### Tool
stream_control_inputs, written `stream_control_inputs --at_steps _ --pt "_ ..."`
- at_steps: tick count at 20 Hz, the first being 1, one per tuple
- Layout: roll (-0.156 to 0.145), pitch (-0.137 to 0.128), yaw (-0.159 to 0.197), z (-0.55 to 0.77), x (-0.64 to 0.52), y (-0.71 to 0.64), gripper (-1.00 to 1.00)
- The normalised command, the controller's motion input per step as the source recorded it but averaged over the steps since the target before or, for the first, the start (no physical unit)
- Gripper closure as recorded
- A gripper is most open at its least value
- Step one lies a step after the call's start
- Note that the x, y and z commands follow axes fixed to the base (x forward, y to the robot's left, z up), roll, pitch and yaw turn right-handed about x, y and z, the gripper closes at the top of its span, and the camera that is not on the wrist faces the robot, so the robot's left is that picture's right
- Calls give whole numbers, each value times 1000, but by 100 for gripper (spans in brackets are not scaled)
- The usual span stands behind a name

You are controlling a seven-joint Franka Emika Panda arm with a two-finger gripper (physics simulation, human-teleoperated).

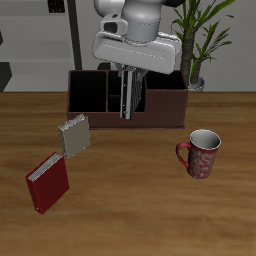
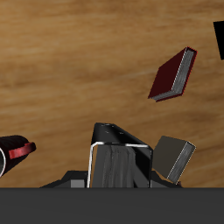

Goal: Place the striped book into the back desk caddy's left compartment

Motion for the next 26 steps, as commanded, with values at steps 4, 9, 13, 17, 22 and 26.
stream_control_inputs --at_steps 4,9,13,17,22,26 --pt "-3 -37 54 80 -459 -8 100" --pt "0 -22 50 91 -438 -1 100" --pt "-18 -18 45 108 -457 -78 100" --pt "-14 23 57 2 -274 -54 100" --pt "-30 9 50 -3 -165 -121 100" --pt "-80 9 43 -40 -229 -319 100"
